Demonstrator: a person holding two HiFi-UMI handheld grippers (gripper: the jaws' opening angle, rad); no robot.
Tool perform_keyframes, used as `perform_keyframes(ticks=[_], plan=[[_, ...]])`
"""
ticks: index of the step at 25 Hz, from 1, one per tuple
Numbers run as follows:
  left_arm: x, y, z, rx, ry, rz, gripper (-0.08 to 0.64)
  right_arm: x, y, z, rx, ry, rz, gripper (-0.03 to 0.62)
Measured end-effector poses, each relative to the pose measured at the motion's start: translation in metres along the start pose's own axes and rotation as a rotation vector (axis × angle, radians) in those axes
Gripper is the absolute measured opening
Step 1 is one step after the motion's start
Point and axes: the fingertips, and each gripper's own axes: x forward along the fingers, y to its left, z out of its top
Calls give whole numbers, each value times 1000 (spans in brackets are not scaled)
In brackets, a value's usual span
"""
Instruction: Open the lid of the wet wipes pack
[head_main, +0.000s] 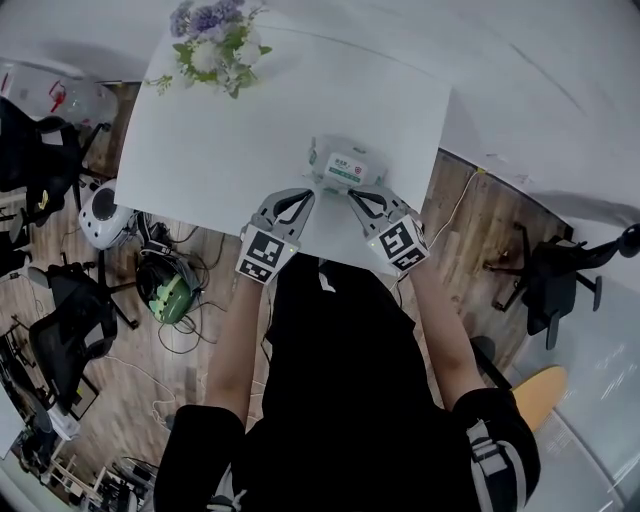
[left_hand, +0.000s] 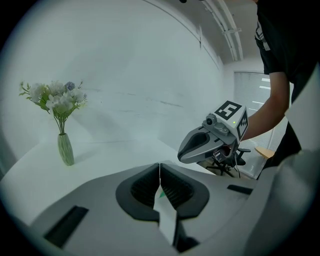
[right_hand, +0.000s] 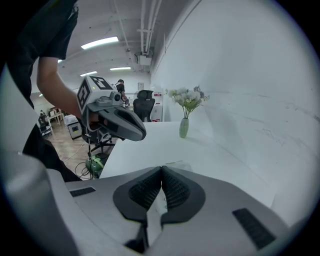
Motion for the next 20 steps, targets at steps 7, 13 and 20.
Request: perform_keyframes(ticks=[7,13,20], plan=[[20,14,-11,-6,13,-20,25,20,-8,-13,-30,58,1,18],[43,22,-26,1,40,-42,25,34,-14,-26,-49,93,10,33],[61,25,-38,4,73,-72,25,44,-19,-42,-29,112,-5,64]])
